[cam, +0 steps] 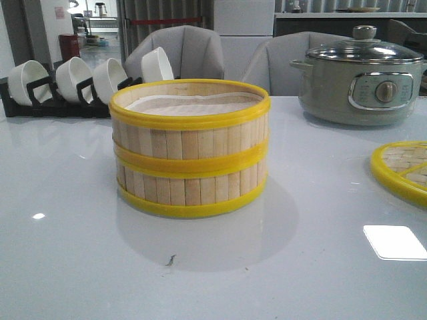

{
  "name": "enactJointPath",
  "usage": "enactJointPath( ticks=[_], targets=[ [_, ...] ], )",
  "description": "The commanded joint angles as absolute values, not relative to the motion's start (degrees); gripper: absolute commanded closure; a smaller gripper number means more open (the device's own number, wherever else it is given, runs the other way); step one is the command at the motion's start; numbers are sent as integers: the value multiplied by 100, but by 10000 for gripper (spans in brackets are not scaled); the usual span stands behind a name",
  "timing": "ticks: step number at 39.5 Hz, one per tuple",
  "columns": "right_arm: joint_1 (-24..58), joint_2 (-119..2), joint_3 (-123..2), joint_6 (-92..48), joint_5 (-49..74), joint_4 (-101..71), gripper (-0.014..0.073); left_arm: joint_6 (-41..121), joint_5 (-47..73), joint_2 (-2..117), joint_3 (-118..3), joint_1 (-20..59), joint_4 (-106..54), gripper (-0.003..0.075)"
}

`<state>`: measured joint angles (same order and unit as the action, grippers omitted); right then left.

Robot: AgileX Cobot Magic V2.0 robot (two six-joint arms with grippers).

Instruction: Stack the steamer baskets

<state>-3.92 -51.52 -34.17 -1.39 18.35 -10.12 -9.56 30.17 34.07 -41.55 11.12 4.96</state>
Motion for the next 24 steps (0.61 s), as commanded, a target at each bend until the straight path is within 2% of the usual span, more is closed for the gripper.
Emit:
enactJointPath(
  ticks=[1, 9, 24],
  targets=[
    [-397, -5129, -3622, -157, 1419, -1014, 160, -1022, 2285, 3157, -3804, 1089, 451, 631],
    [-397, -5129, -3622, -157, 1419, -1014, 160, -1022, 1863, 2962, -3016, 1089, 451, 631],
    [-397, -5134, -3623, -157, 1419, -1014, 160, -1022, 1788, 2962, -2909, 1089, 522, 631]
  ],
)
